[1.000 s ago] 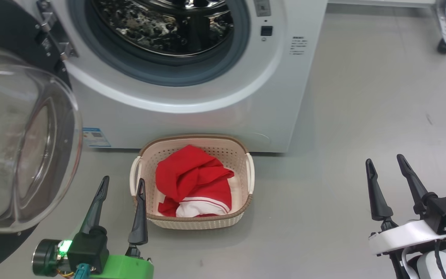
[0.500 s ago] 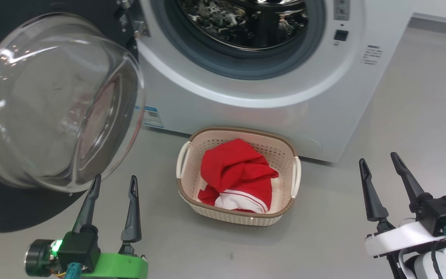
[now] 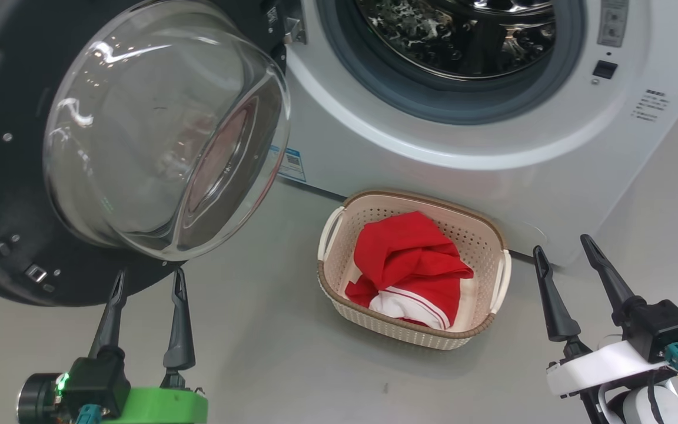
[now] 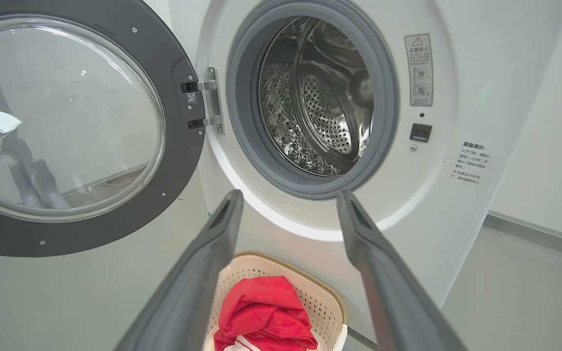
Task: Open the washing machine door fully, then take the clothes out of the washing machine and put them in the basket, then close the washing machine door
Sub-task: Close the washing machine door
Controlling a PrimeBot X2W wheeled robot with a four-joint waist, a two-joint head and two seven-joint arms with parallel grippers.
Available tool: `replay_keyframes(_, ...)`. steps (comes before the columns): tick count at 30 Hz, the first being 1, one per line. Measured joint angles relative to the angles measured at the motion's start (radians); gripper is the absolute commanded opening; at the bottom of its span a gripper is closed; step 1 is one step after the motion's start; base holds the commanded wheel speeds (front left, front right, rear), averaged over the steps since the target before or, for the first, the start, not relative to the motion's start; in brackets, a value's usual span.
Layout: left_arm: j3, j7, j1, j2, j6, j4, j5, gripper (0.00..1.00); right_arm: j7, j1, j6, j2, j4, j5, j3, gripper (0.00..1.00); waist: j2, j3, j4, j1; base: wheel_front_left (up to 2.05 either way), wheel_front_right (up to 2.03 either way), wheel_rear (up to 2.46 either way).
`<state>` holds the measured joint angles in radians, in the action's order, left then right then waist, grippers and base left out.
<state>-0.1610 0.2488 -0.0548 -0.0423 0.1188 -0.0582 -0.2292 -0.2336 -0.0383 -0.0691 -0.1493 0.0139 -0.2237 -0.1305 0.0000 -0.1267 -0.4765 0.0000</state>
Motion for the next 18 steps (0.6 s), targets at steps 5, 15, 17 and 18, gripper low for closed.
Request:
replay_keyframes(5, 0.016, 0.000, -0.018, 0.000, 0.000, -0.005, -0.007, 1.00, 0.010, -0.008, 0.000, 0.000, -0.010, 0.014, -0.009, 1.00, 0.0000, -0.003, -0.035, 0.0000, 0.00, 0.00, 0.00)
replay_keyframes(15, 0.040, 0.000, -0.034, 0.000, 0.000, -0.016, -0.007, 1.00, 0.019, -0.008, 0.000, 0.001, -0.013, 0.016, -0.031, 1.00, 0.0000, -0.005, -0.052, 0.0000, 0.00, 0.00, 0.00)
replay_keyframes(17, 0.040, 0.000, -0.035, 0.000, 0.000, -0.016, -0.009, 1.00, 0.019, -0.009, 0.000, 0.003, -0.013, 0.016, -0.032, 1.00, 0.0000, -0.005, -0.051, 0.0000, 0.00, 0.00, 0.00)
replay_keyframes(18, 0.040, 0.000, -0.036, 0.000, 0.000, -0.017, -0.011, 0.57, 0.019, -0.010, 0.000, 0.004, -0.013, 0.016, -0.033, 1.00, 0.0000, -0.005, -0.051, 0.0000, 0.00, 0.00, 0.00)
